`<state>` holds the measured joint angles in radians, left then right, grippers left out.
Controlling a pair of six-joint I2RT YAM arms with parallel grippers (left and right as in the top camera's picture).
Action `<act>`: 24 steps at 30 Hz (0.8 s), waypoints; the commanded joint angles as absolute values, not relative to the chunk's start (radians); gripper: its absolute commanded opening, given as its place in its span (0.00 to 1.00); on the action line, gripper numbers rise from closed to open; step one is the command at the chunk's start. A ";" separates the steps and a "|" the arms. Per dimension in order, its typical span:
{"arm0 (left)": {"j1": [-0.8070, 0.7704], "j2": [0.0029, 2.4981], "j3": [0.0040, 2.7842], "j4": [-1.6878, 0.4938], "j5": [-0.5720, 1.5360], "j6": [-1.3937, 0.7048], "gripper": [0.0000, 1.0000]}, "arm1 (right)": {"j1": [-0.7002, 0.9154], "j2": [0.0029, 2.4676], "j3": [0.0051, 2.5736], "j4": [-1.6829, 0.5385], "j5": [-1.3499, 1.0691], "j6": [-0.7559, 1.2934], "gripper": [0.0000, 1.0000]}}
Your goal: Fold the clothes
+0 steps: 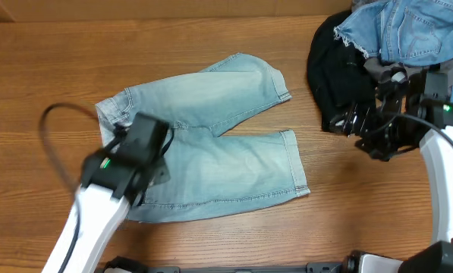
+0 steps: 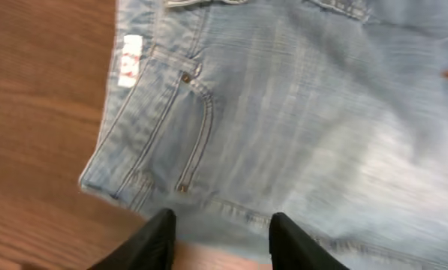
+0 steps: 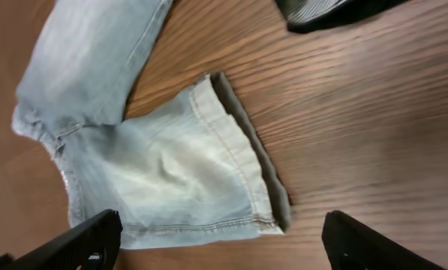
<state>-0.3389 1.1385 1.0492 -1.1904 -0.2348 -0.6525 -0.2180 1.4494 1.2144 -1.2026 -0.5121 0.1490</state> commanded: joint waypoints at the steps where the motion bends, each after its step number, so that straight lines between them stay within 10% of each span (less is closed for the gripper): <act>1: -0.332 0.970 0.936 -1.218 -0.121 -0.833 0.53 | -0.214 1.448 1.081 -1.153 -0.588 0.150 0.89; 7: -0.332 0.770 0.804 -1.372 -0.155 -1.109 0.63 | -0.215 1.449 0.971 -1.089 -0.581 0.156 0.89; 13: -0.332 0.757 0.691 -1.309 -0.275 -1.314 1.00 | -0.212 1.449 0.971 -1.082 -0.562 0.147 0.89; 24: -0.062 0.778 0.599 -1.034 -0.344 -1.138 1.00 | -0.212 1.449 0.971 -1.113 -0.563 0.125 0.90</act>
<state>-0.1886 0.7662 0.6098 -1.0737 -0.3485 -1.2861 -0.2153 1.4525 0.9741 -1.1057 -0.5674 0.1410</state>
